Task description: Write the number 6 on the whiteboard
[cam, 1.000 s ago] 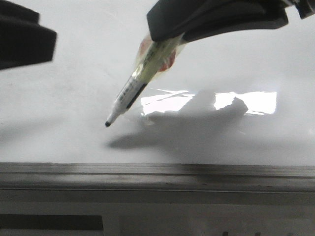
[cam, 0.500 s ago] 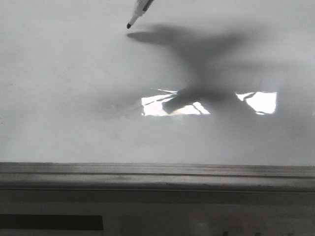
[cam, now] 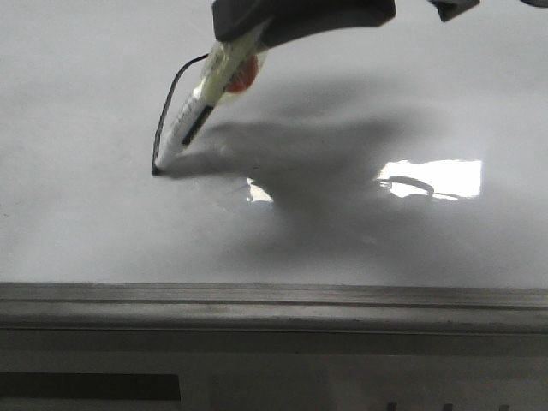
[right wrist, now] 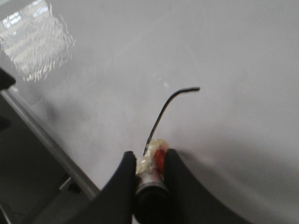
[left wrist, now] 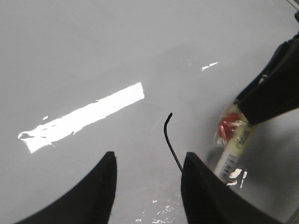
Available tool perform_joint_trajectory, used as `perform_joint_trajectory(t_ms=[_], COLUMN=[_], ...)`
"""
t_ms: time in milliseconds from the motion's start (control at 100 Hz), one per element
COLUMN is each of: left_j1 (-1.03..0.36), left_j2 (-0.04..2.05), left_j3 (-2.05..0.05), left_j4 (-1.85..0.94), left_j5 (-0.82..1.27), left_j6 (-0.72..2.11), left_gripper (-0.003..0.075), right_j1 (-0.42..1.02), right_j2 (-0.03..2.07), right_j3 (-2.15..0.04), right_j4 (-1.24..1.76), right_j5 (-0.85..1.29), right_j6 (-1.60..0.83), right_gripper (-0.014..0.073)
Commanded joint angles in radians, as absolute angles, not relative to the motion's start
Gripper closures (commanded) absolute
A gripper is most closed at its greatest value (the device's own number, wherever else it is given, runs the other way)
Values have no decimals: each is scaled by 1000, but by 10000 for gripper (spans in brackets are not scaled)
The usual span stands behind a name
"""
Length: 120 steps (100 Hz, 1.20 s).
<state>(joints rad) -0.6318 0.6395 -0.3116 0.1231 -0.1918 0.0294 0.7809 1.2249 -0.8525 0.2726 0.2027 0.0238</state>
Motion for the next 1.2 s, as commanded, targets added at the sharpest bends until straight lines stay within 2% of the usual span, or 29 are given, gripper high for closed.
perform_joint_trajectory(t_ms=[0, 220, 500, 980, 1190], left_j1=[-629, -629, -629, -630, -710], left_j2=[638, 638, 638, 640, 657], left_j3=[-347, -347, -347, -347, -343], left_j4=[110, 110, 110, 162, 183], left_j5=[-262, -262, -262, -262, -258], left_j6=[26, 26, 26, 26, 26], left_gripper=[417, 417, 418, 418, 418], right_j1=[768, 746, 751, 799, 837], right_j2=[1202, 1157, 1213, 1229, 1204], right_j3=[-852, -908, -999, -1006, -1006], right_j4=[221, 171, 149, 153, 153], right_j5=[254, 242, 218, 215, 228], right_j6=[0, 0, -11, -20, -20], right_gripper=[657, 657, 657, 657, 657])
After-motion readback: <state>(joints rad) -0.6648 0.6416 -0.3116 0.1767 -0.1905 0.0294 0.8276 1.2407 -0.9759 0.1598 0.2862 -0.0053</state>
